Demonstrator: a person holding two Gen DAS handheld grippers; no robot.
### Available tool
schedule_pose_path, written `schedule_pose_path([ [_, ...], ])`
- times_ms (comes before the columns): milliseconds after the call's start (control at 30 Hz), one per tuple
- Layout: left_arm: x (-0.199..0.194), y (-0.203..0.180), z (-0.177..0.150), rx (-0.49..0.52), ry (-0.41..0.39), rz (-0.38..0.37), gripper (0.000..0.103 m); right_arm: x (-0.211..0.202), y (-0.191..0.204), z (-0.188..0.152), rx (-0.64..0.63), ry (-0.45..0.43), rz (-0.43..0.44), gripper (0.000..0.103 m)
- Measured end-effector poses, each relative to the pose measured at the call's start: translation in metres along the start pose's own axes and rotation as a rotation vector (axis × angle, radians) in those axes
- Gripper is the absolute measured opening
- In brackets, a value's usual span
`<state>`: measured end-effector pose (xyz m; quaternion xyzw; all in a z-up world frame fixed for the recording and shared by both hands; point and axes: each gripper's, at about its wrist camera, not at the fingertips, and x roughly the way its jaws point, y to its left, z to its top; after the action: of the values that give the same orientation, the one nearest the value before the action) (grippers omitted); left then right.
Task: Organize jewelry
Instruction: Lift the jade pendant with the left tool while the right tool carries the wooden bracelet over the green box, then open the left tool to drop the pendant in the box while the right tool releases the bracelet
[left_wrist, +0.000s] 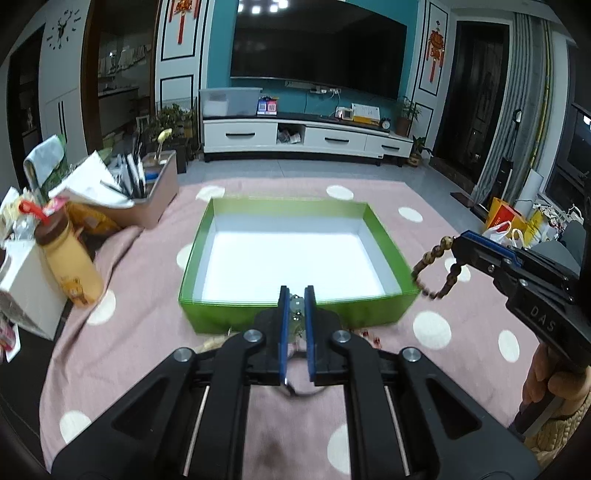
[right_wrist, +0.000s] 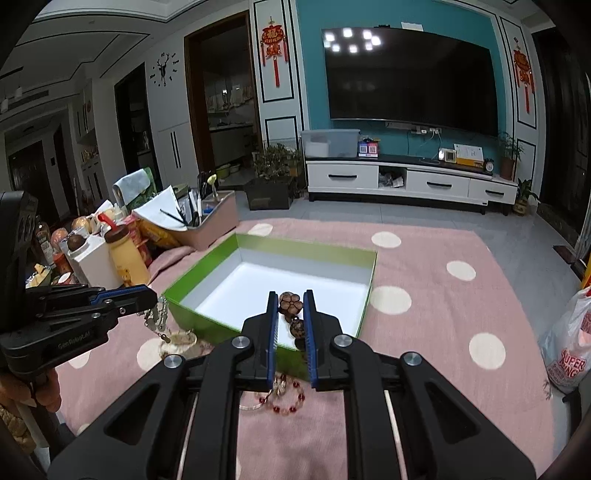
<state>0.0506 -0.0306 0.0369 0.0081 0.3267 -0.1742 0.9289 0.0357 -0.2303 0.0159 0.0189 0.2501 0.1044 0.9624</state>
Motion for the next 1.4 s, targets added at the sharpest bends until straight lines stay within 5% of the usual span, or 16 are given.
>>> schedule_pose_path([
  [333, 0.044, -0.002, 0.047, -0.022, 0.011, -0.047, 0.007, 0.028, -0.018, 0.036, 0.008, -0.006, 0.008, 0.013],
  [700, 0.122, 0.02, 0.062, -0.096, 0.129, 0.005, 0.008, 0.106, -0.037, 0.03, 0.107, 0.169, 0.079, 0.018],
  [767, 0.13, 0.025, 0.059, -0.106, 0.143, 0.025, 0.023, 0.116, -0.036, 0.022, 0.108, 0.21, 0.054, 0.049],
  [800, 0.134, 0.029, 0.057, -0.119, 0.155, 0.026, 0.051, 0.118, -0.037, 0.018, 0.111, 0.212, 0.034, 0.053],
  [833, 0.133, 0.031, 0.054, -0.121, 0.154, 0.035, 0.066, 0.118, -0.037, 0.015, 0.111, 0.21, 0.03, 0.053],
  [1267, 0.084, 0.053, 0.01, -0.151, 0.148, 0.038, 0.071, 0.056, -0.068, -0.038, 0.237, 0.211, 0.036, 0.053],
  [1400, 0.072, 0.056, -0.013, -0.181, 0.193, 0.04, 0.08, 0.041, -0.064, -0.058, 0.269, 0.24, 0.041, 0.054],
])
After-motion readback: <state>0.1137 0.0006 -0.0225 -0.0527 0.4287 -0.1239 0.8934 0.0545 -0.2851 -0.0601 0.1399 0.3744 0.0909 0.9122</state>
